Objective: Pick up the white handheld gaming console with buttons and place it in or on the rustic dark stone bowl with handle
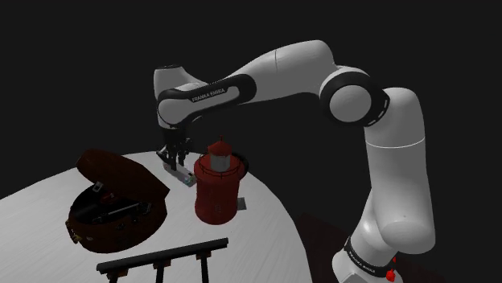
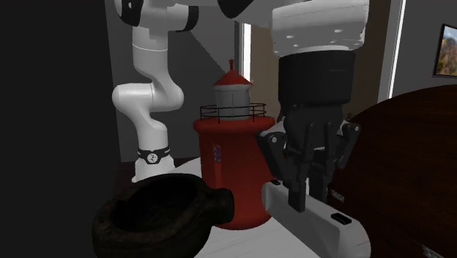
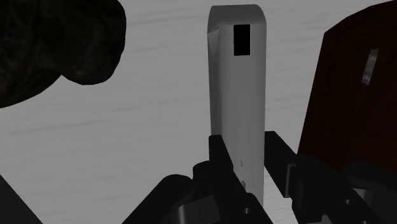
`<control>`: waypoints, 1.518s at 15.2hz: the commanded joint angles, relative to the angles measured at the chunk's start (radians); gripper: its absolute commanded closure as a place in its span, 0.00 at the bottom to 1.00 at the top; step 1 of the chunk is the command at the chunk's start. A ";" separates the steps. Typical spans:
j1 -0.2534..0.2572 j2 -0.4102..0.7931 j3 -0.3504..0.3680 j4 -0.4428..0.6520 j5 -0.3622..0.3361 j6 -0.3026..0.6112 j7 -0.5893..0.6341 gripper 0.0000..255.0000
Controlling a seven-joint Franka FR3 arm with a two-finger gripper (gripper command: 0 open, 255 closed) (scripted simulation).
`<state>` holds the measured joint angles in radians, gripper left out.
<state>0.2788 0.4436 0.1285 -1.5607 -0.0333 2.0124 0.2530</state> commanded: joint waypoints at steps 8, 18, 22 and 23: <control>0.000 -0.027 0.002 0.082 0.004 -0.110 -0.001 1.00; -0.052 -0.170 -0.012 -0.053 0.027 -0.117 -0.067 1.00; -0.099 -0.287 -0.035 -0.213 0.046 -0.075 -0.141 1.00; -0.110 -0.314 -0.042 -0.248 0.050 -0.067 -0.160 1.00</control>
<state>0.1823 0.1573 0.0938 -1.7681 0.0120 1.9364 0.1161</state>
